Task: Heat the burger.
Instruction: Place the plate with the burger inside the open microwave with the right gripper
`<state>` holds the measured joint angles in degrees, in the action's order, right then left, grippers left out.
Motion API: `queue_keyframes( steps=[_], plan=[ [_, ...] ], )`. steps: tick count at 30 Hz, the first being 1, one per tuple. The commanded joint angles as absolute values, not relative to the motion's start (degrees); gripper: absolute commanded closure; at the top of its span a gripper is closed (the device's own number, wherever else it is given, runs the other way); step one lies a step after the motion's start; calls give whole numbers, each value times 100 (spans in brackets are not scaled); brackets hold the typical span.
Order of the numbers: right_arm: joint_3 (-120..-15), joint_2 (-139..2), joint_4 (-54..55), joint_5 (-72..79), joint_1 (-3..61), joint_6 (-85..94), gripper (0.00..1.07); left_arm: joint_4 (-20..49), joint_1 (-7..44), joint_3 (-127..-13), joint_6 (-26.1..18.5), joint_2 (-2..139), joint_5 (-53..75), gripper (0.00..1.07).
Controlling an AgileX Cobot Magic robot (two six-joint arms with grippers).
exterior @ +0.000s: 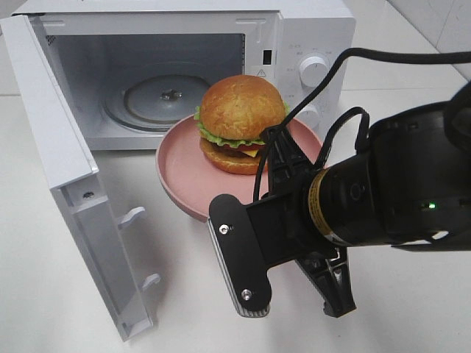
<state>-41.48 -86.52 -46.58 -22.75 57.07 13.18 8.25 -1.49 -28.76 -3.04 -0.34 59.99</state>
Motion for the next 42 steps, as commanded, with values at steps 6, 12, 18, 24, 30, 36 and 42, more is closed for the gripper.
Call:
queue_keyframes(
  steps=[6, 12, 18, 24, 30, 36, 42],
  plan=[
    [-4165, -8606, -3472, -1633, 5168, 3403, 107, 842, -166, -2865, -309, -172, 5942, 9],
    [-4165, -8606, -1885, -1392, 4824, 5512, 107, 842, -166, -2865, -309, -172, 5942, 9],
    [-4165, -8606, -390, -1249, 4555, 7277, 107, 842, -166, -2865, -309, -172, 5942, 9],
    [-4165, -8606, 361, -1163, 4463, 8251, 107, 842, -166, -2865, -309, -172, 5942, 9],
    [-4165, -8606, 0, -1134, 4475, 8239, 107, 842, -166, -2865, -309, -172, 5942, 9],
    [-4200, -8680, -63, -1043, 4475, 8176, 107, 842, -166, -2865, -309, -172, 5942, 9],
    [-4526, -8955, -63, -1054, 4475, 8021, 107, 842, -166, -2865, -309, -172, 5942, 9]
  ],
)
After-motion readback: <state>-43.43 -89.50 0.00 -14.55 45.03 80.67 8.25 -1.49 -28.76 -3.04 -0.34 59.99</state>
